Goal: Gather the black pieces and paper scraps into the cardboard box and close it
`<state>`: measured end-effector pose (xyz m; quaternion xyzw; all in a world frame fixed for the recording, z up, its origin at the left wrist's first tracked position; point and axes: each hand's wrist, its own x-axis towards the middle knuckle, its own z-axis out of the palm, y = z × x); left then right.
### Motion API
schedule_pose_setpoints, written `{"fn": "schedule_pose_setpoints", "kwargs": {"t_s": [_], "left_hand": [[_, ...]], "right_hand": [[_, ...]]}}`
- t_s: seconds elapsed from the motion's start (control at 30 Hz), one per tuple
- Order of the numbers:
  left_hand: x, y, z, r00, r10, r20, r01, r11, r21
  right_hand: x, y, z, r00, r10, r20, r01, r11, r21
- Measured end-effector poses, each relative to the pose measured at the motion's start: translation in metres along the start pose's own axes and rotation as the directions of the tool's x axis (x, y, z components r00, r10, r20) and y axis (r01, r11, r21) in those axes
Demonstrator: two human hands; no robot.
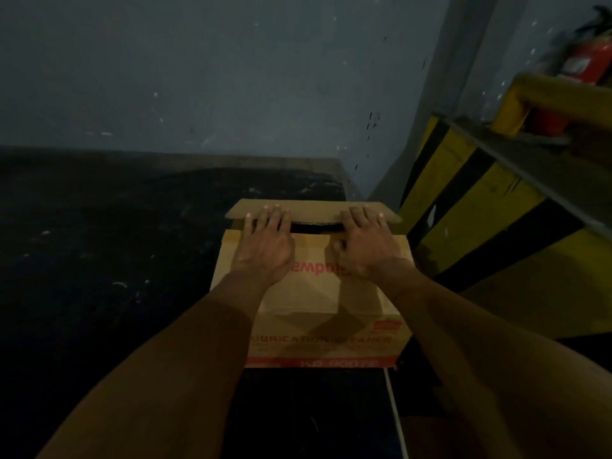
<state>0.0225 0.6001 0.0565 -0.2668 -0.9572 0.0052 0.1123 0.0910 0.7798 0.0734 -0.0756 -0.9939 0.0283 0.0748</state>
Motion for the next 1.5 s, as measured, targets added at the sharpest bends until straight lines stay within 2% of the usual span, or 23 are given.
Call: {"fn": "schedule_pose_setpoints", "kwargs": {"t_s": [0.2, 0.5, 0.83, 1.1, 1.23, 1.33, 1.43, 1.5], "left_hand": [[0.006, 0.000, 0.017, 0.997, 0.024, 0.070, -0.015, 0.992, -0.129], [0.007, 0.004, 0.033, 0.996, -0.031, 0.078, 0.044, 0.985, -0.167], [0.008, 0.004, 0.033, 0.991, -0.039, 0.129, 0.063, 0.981, -0.184], [0.006, 0.009, 0.031, 0.987, -0.083, 0.138, 0.111, 0.971, -0.209], [0.002, 0.003, 0.022, 0.980, -0.028, 0.197, 0.078, 0.965, -0.250], [-0.023, 0.003, 0.020, 0.974, 0.009, 0.226, 0.040, 0.976, -0.213], [-0.063, 0.021, 0.029, 0.980, 0.014, 0.201, 0.058, 0.937, -0.345], [-0.123, 0.026, 0.050, 0.999, 0.027, -0.020, -0.033, 0.888, -0.459]], "right_hand": [[0.003, 0.006, 0.028, 0.998, -0.001, 0.067, -0.006, 0.995, 0.100], [0.007, 0.006, 0.038, 0.995, 0.035, 0.089, -0.044, 0.994, 0.099], [0.007, 0.005, 0.038, 0.976, 0.050, 0.211, -0.061, 0.997, 0.047], [0.007, 0.006, 0.036, 0.976, 0.040, 0.213, -0.053, 0.997, 0.056], [0.006, 0.006, 0.035, 0.981, 0.032, 0.192, -0.052, 0.993, 0.102], [0.005, 0.011, 0.035, 0.983, 0.037, 0.182, -0.066, 0.985, 0.158], [-0.013, 0.028, 0.045, 0.984, 0.035, 0.173, -0.069, 0.978, 0.195], [-0.031, 0.043, 0.041, 0.990, 0.117, 0.085, -0.137, 0.946, 0.293]]}}
